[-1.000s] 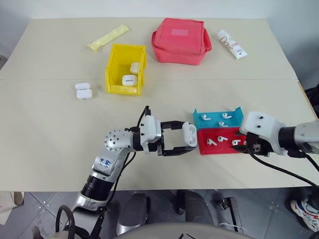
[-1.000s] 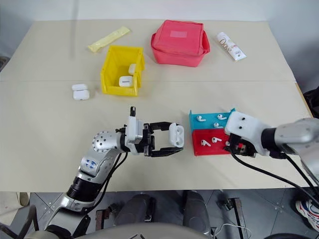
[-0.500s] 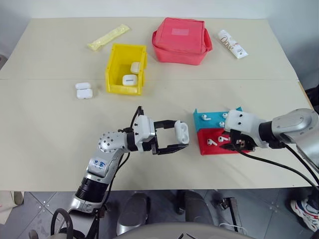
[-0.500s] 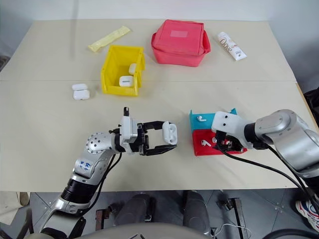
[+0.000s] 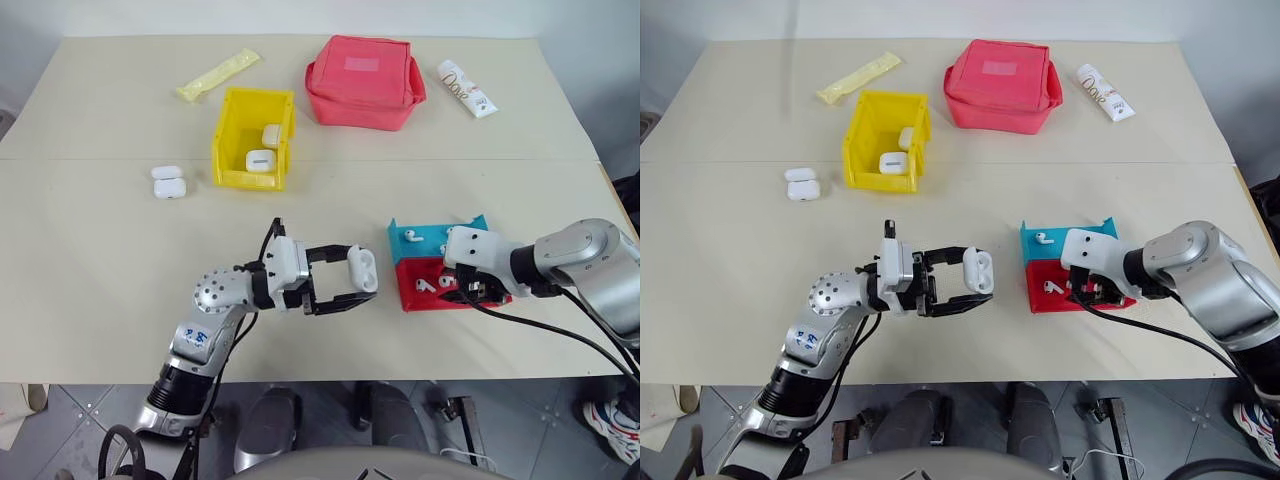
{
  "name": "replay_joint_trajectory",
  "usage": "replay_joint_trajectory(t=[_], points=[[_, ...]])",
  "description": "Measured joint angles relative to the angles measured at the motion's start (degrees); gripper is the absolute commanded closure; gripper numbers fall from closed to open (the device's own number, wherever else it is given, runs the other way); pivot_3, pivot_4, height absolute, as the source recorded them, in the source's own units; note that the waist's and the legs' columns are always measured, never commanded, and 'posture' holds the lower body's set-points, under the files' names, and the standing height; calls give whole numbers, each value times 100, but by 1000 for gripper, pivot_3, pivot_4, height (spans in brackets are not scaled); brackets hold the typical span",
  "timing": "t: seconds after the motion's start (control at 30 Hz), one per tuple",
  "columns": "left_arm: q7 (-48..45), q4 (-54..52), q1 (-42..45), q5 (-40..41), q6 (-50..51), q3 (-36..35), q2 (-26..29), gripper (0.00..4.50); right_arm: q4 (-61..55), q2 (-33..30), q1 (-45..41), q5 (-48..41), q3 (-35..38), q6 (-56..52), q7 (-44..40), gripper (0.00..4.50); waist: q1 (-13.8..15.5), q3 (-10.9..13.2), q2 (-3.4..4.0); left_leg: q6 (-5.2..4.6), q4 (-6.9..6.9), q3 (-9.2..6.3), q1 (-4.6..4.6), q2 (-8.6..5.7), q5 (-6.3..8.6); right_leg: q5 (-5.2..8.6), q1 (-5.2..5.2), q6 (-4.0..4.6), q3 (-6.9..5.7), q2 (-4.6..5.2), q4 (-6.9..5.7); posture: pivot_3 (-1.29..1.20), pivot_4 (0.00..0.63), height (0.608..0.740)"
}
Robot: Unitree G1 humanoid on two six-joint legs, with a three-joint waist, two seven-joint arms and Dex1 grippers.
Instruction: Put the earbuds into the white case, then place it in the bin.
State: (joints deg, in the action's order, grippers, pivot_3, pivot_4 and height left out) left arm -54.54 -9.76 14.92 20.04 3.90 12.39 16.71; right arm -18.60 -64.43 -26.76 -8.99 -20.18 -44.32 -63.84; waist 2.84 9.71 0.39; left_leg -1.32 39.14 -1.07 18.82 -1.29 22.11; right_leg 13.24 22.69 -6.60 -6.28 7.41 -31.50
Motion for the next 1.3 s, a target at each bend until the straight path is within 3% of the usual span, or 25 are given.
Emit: replay_joint_trajectory(t=[0.37,0.47,0.6,0.97,1.1,1.2,1.3], points=[[99,-120,-84,1,108,1,2,1684,165,103,-49,313,-63,248,-236,2122,-1,-1,1,1,0,0,-1,0,0,0,-1,0,-2,-2,-1,0,150,740],[122,-157,-111,1,111,1,6,1684,179,121,-49,340,-63,293,-297,2697,-5,-1,1,1,0,1,-2,0,0,0,-1,0,-2,-1,-1,0,150,740],[124,-158,-154,1,112,1,17,1684,187,146,-49,374,-63,323,-345,4006,-3,-1,1,1,0,1,-3,0,-1,0,-2,0,-2,-1,-1,0,150,740],[61,-155,-150,2,94,1,19,1684,214,404,-22,405,154,262,-154,4070,-6,-2,0,2,0,0,-7,1,0,0,-6,0,-1,2,-1,0,150,740],[-57,-41,-78,28,13,-1,-28,1684,-71,599,179,-125,936,96,-49,4070,10,-1,2,2,1,-2,-2,0,-1,-1,-4,-1,-2,0,-1,0,150,740],[-331,413,273,108,-228,-9,-197,1684,-1041,1172,692,-1407,2584,-172,-61,4070,62,-2,4,6,6,-11,7,1,-4,-3,-4,-1,-10,-8,-2,0,150,740],[-572,806,499,255,-438,-50,-371,1684,-1604,1344,948,-2290,3529,-448,9,4070,71,-5,2,2,7,-8,4,-2,-4,-9,-10,-2,-10,-5,1,0,150,740]])
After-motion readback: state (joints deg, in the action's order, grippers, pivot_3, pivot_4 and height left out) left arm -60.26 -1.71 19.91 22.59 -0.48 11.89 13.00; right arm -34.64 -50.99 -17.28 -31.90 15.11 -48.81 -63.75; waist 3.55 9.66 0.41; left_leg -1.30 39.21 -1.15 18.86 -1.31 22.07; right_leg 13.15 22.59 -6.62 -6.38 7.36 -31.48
